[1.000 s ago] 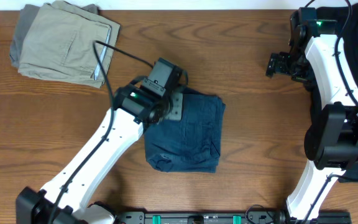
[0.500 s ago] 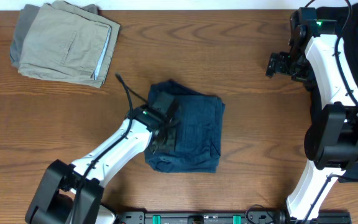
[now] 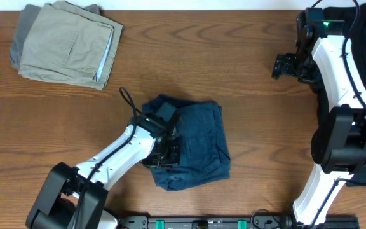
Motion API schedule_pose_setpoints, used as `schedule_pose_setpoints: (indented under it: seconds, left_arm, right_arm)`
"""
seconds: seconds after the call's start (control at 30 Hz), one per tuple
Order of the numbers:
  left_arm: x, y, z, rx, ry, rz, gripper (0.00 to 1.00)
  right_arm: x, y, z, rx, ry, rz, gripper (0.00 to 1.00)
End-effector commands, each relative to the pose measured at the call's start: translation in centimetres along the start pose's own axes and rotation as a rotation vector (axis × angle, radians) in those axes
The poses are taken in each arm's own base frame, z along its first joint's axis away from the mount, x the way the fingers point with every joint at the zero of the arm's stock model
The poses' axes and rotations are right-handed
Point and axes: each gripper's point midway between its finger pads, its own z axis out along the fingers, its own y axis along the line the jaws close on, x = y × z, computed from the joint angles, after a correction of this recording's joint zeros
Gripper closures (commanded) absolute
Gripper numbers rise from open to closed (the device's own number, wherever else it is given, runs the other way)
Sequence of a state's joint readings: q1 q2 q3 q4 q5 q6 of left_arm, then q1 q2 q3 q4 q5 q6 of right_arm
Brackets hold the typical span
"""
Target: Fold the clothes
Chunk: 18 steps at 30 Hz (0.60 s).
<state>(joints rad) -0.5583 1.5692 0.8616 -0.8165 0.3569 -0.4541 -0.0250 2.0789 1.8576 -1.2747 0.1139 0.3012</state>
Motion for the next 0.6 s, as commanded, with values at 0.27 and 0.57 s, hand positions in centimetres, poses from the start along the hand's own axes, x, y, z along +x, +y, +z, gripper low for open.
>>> schedule_pose_setpoints:
  seconds: [0.27,0.57]
  left_arm:
    - [2.3,-1.5,-6.1,0.050,-0.037,0.008,0.94]
    - [3.5,0.5,-2.5,0.011,0.031,-0.044,0.94]
  right_arm:
    - [-0.2,-0.3,-0.1,0.015,-0.010,-0.002,0.01]
    - [-0.2,-0.3,-0.1,0.015,-0.010,-0.002,0.01]
